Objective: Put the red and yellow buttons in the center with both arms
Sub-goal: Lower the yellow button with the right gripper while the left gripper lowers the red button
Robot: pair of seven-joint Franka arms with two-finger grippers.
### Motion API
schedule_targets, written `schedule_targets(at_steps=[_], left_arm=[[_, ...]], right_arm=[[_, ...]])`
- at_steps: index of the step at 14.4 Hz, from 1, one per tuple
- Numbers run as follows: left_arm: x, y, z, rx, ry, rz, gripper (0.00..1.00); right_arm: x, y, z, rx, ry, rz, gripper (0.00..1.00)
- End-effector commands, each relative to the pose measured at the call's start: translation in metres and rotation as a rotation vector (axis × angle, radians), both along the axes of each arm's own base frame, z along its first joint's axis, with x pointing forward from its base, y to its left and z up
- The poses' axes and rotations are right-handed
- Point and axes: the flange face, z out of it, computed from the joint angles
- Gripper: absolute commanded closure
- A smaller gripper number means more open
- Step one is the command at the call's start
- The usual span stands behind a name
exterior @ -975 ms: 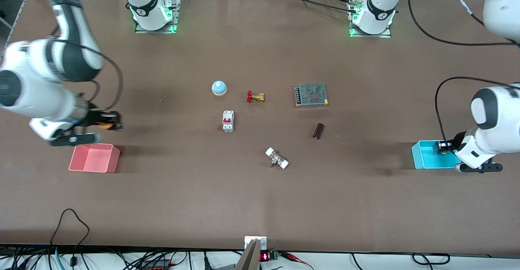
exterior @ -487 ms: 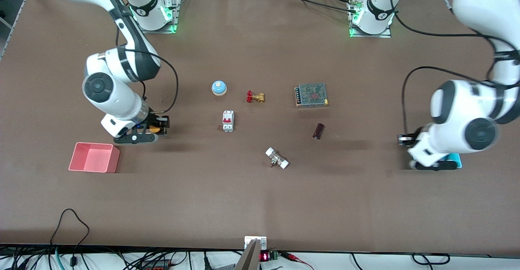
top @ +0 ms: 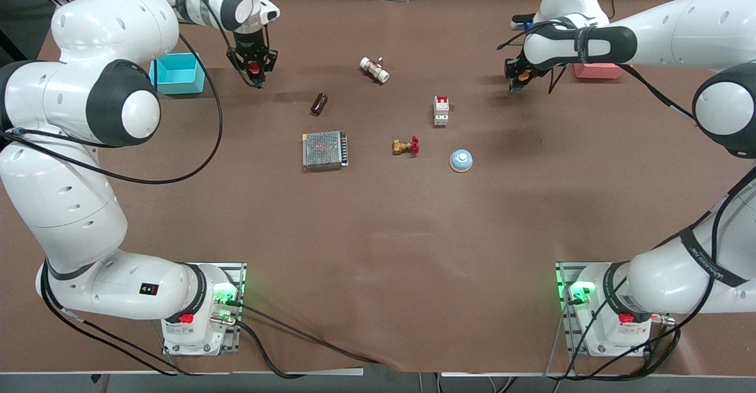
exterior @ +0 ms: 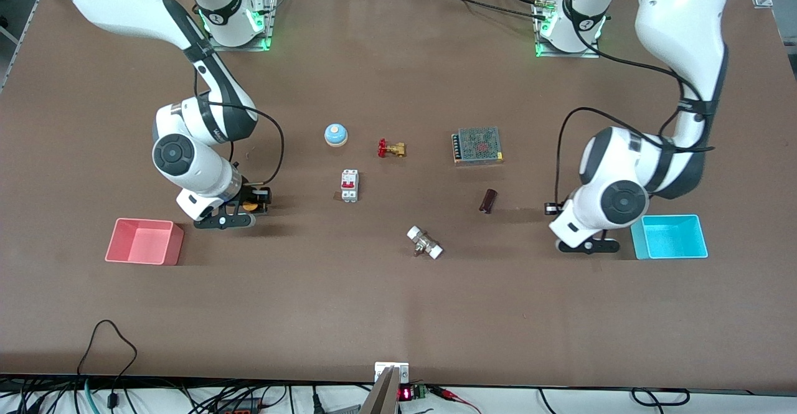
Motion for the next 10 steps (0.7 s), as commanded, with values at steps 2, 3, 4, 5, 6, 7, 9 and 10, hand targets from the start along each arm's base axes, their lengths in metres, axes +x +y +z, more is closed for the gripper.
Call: schedule_targets(at_steps=[2,3,4,5,6,7,9,10], left_arm=[[-0.016,-0.005,-0.009,0.001,-0.030,0.005,0.66],[-0.021,-0.005,-0.016,-0.003,-0.037,0.004,0.66],[-0.027,-0.006,-0.019,-0.011,-0.054,0.000,0.66],[-0.033,-0.008,-0.025,-0.018,-0.071,-0.009,0.66],[-0.038,-0.009,-0.030,-0.028,-0.092,-0.014,0.66],[-0.043,-0.009,-0.034,-0.036,-0.112,-0.017,0.66],[-0.048,-0.015,-0.036,-0.048,-0.122,-0.025,0.66],[-0.048,-0.015,-0.036,-0.048,-0.122,-0.025,0.66]], right_arm=[[-0.002,0.009,-0.005,-0.007,-0.001,0.008,0.71],[-0.002,0.009,-0.006,-0.007,0.000,0.008,0.69],[-0.002,0.008,-0.010,-0.007,0.005,0.005,0.66],[-0.002,0.008,-0.010,-0.007,0.005,0.005,0.63],[-0.002,0.008,-0.012,-0.006,0.008,0.004,0.62],[-0.002,0.009,-0.012,-0.005,0.009,0.004,0.61],[0.000,0.010,-0.012,-0.003,0.006,0.003,0.57],[0.002,0.010,-0.010,0.000,0.004,0.001,0.57]])
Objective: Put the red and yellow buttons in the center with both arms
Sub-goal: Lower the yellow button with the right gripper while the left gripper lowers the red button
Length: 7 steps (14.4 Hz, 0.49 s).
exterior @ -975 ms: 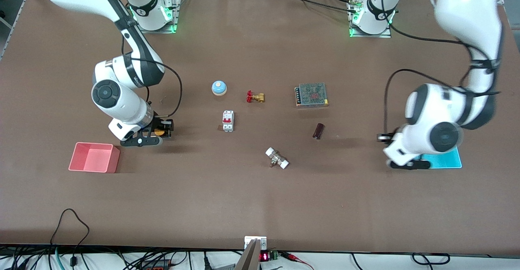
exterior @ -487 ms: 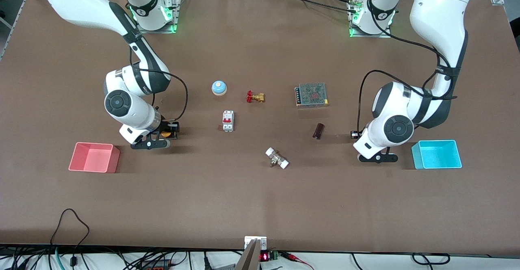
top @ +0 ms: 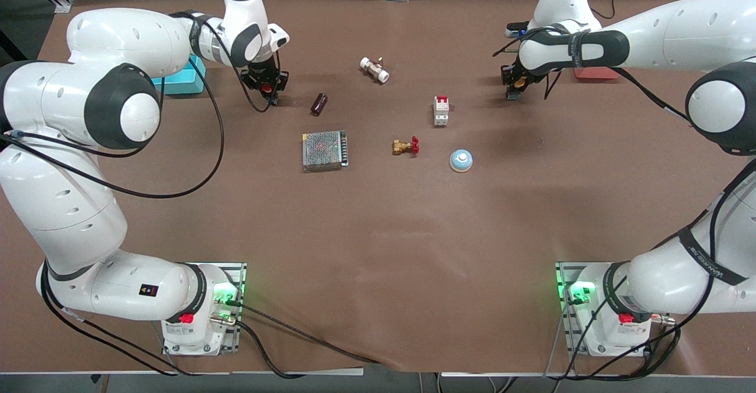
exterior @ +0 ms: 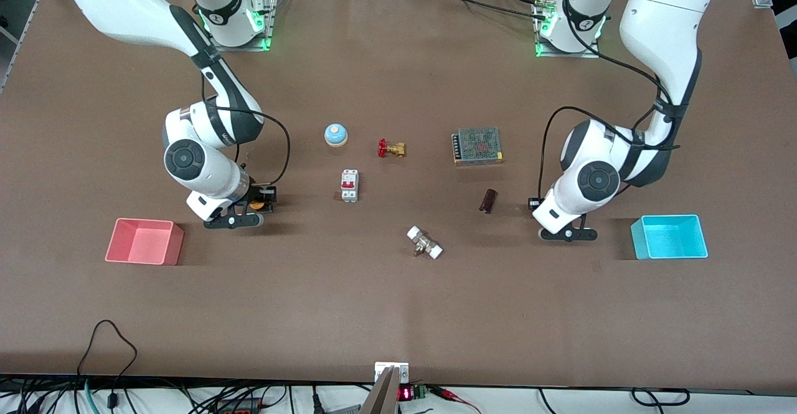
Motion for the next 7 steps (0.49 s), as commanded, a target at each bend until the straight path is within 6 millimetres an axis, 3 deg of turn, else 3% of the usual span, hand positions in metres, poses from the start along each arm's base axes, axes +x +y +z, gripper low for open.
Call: schedule_targets(at_steps=[1,2,5,6,7], left_arm=[[-0.012,-0.002,0.013,0.000,-0.017,0.000,0.65],[-0.012,-0.001,0.012,0.001,-0.015,0.003,0.61],[-0.012,0.000,0.012,0.001,-0.015,0.003,0.07],[-0.011,0.000,0.013,0.000,-0.016,0.003,0.00],[-0.011,0.000,0.015,0.000,-0.018,0.002,0.00]], right_arm=[[0.006,0.004,0.004,0.002,-0.019,-0.015,0.53],[0.008,0.004,0.007,0.002,-0.025,-0.022,0.50],[0.015,0.005,0.019,0.008,-0.043,-0.025,0.25],[0.018,0.004,0.027,0.011,-0.051,-0.026,0.09],[0.022,0.002,0.038,0.009,-0.058,-0.028,0.00]])
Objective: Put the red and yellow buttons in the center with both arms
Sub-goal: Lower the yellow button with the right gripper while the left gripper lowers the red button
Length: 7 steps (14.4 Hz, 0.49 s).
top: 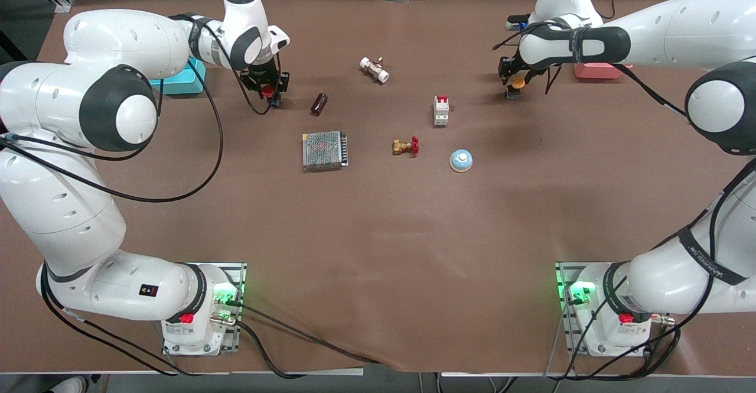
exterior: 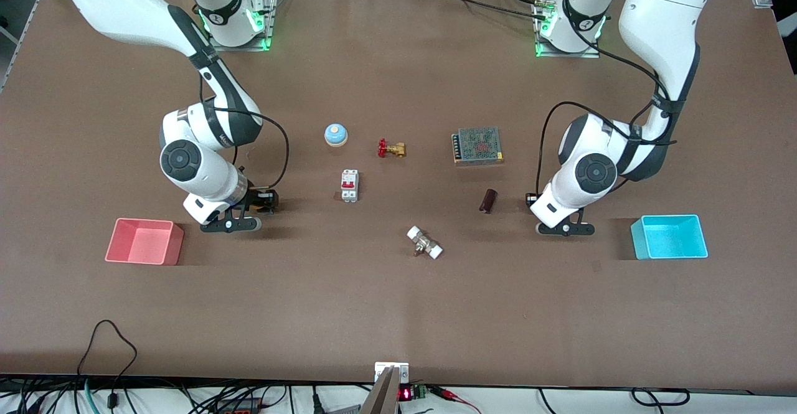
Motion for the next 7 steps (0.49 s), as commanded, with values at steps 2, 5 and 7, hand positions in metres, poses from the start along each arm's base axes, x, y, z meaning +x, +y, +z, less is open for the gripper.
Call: schedule_targets(at_steps=[2,5,7], left_arm=[[-0.002,0.004,0.022,-0.001,-0.030,0.005,0.00],[0.007,0.009,0.056,-0.005,-0.081,0.008,0.00],[0.015,0.017,0.081,-0.004,-0.113,0.021,0.00]], right_arm=[[0.016,-0.004,0.055,-0.012,-0.010,-0.032,0.00],[0.043,-0.027,0.125,0.101,0.098,-0.163,0.00],[0.051,-0.054,0.159,0.105,0.120,-0.183,0.00]])
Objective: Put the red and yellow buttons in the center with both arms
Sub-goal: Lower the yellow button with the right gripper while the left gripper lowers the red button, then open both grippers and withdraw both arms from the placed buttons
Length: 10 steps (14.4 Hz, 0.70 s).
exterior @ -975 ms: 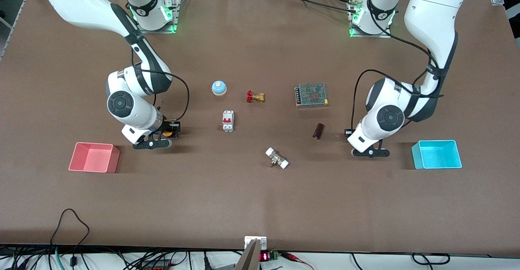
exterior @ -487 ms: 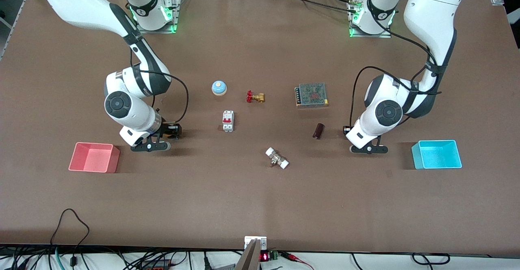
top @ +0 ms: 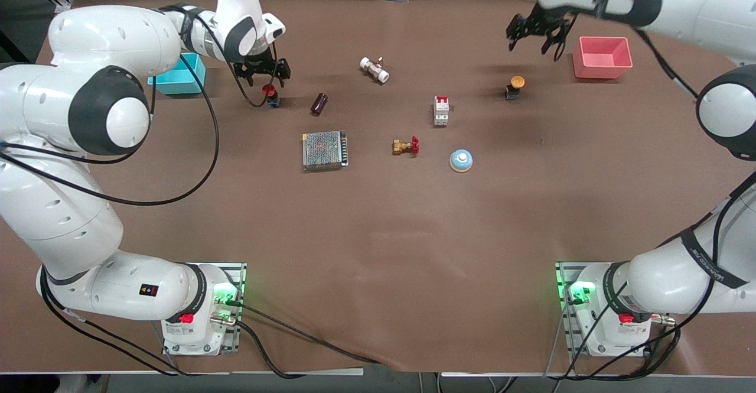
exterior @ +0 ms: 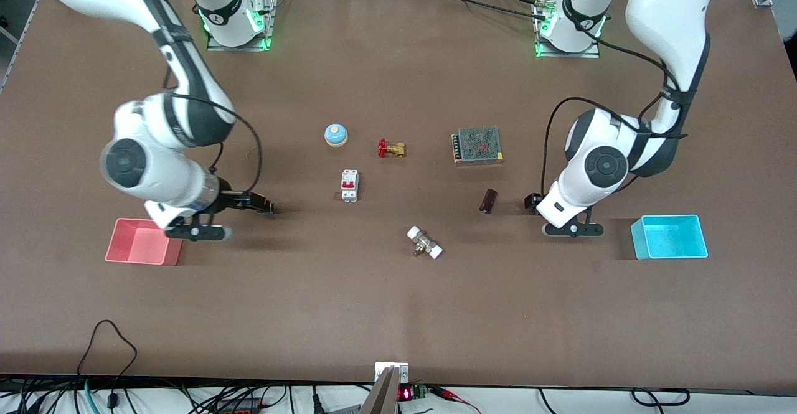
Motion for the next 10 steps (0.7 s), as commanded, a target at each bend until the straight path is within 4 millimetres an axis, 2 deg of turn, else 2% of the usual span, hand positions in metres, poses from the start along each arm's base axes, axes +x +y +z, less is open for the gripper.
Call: schedule_targets(at_steps=[1,2,4,5,6,8,10], left_arm=[[0.010,0.015,0.053,0.016,-0.035,0.015,0.00],[0.013,0.016,0.066,0.029,-0.010,0.016,0.00],[0.025,0.018,0.104,0.042,0.017,-0.019,0.00],[0.032,0.024,0.129,0.045,0.015,-0.026,0.00],[0.035,0.034,0.153,0.048,0.014,-0.017,0.00],[0.033,0.040,0.198,0.048,-0.004,-0.019,0.00],[0.024,0.037,0.241,0.041,-0.032,-0.026,0.00]], right_arm=[[0.011,-0.036,0.054,0.017,0.006,-0.015,0.00],[0.009,-0.049,0.073,0.009,-0.020,-0.004,0.00],[0.004,-0.082,0.111,-0.009,-0.073,0.020,0.00],[-0.002,-0.099,0.123,-0.018,-0.067,0.030,0.00],[-0.008,-0.115,0.143,-0.026,-0.076,0.020,0.00],[-0.025,-0.140,0.184,-0.049,-0.109,-0.016,0.00],[-0.048,-0.150,0.216,-0.120,-0.111,0.000,0.00]])
